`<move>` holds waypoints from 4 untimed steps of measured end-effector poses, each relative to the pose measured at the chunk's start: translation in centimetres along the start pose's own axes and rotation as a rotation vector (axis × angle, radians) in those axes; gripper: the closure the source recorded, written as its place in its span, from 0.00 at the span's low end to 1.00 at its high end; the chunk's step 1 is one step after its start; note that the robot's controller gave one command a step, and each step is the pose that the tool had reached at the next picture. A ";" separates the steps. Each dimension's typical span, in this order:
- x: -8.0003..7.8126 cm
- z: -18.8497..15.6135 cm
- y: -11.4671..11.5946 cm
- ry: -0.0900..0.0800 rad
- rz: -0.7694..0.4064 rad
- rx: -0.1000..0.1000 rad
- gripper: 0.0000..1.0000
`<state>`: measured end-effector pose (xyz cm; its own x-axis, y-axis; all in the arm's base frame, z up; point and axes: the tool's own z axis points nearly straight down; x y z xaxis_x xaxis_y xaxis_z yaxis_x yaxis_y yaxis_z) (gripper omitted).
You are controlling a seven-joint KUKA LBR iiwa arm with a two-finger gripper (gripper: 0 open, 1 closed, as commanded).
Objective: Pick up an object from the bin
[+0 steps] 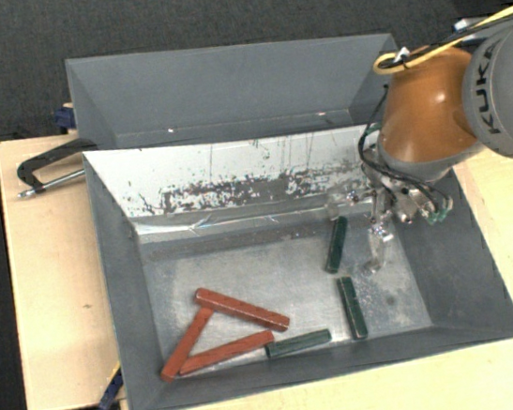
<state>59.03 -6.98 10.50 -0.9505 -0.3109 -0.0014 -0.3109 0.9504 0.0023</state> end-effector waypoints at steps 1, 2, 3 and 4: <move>-0.3 -1.5 1.5 -0.005 -0.279 0.004 0.00; -1.4 2.1 2.5 -0.001 -0.374 0.002 0.00; -2.3 3.3 4.2 -0.004 -0.571 0.003 1.00; -2.3 3.3 4.2 -0.004 -0.571 0.003 1.00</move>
Offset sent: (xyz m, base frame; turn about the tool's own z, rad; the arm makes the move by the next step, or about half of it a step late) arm 0.0067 0.0323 -0.0350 -0.3401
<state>59.93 -2.25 7.17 -0.6319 -0.7750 -0.0051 -0.7750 0.6319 -0.0031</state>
